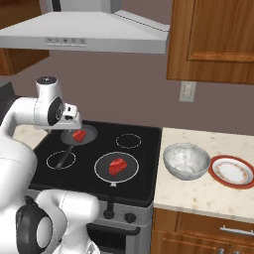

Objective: Place one of the steaks on the plate and the other in the bowl. Then place the bowl in the fridge.

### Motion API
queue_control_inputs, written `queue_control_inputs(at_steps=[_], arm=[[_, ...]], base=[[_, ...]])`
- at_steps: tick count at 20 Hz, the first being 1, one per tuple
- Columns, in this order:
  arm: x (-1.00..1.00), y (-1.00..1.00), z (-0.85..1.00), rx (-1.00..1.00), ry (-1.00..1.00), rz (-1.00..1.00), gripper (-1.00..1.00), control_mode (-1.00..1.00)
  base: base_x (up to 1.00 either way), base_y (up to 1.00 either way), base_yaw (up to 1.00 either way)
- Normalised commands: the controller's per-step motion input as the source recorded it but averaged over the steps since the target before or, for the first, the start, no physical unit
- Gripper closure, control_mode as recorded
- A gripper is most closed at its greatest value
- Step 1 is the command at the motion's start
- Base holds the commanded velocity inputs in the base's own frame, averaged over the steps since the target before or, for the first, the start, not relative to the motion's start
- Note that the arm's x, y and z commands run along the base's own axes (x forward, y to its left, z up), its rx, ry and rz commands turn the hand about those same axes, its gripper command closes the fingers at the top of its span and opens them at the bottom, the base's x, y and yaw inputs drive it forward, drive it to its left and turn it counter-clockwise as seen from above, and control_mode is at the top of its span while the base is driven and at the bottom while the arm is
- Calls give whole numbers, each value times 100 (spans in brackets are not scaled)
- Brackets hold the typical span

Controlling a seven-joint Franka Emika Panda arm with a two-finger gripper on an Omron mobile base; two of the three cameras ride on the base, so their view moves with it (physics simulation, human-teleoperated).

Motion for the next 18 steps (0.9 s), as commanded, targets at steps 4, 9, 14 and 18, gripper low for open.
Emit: queue_control_inputs(at_steps=[4,9,14,18], arm=[[37,3,-12,0,1,0,-100,-100],[44,22,-28,-2,5,0,-100,-100],[46,26,-32,-4,6,0,-100,-100],[45,6,-34,-1,7,0,-100,-100]], base=[[0,0,0],[0,0,0],[0,0,0],[0,0,0]])
